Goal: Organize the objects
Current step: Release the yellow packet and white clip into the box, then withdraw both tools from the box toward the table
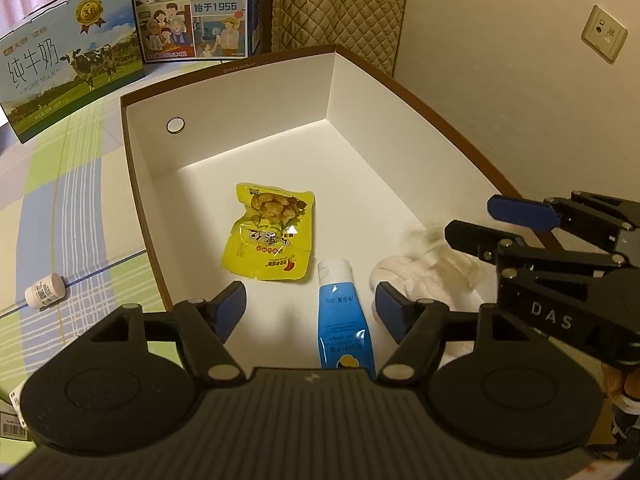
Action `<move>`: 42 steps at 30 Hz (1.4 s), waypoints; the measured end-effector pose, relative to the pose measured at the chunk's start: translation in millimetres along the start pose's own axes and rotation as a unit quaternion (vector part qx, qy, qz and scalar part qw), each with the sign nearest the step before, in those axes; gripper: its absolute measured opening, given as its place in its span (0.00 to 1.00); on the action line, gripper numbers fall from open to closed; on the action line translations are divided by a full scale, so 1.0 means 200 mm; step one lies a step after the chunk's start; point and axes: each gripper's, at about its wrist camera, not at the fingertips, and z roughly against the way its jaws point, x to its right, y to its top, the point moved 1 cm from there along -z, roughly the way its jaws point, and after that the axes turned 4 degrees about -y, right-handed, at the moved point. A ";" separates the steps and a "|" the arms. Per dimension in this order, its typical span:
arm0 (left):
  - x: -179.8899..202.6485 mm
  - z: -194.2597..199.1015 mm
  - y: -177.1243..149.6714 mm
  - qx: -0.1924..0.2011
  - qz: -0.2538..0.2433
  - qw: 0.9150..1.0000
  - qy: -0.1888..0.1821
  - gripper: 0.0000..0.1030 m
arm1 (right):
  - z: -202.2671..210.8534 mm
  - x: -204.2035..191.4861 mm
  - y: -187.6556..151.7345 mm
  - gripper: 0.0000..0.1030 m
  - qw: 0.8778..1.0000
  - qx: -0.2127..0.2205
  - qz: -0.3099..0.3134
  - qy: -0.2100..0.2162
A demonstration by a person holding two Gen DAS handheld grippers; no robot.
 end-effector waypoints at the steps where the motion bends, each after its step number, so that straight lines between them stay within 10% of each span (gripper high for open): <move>1: 0.00 0.00 0.00 0.000 0.000 1.000 -0.001 0.67 | 0.01 0.00 0.00 0.44 1.000 0.001 -0.001 0.000; 20: -0.09 0.31 -0.07 0.054 0.017 0.998 -0.037 0.71 | 0.35 -0.09 0.03 0.45 0.998 0.043 -0.052 0.014; 42: -0.74 0.83 -0.53 0.103 0.081 0.991 0.042 0.72 | 0.53 -0.95 -0.08 0.45 0.989 0.049 -0.032 0.139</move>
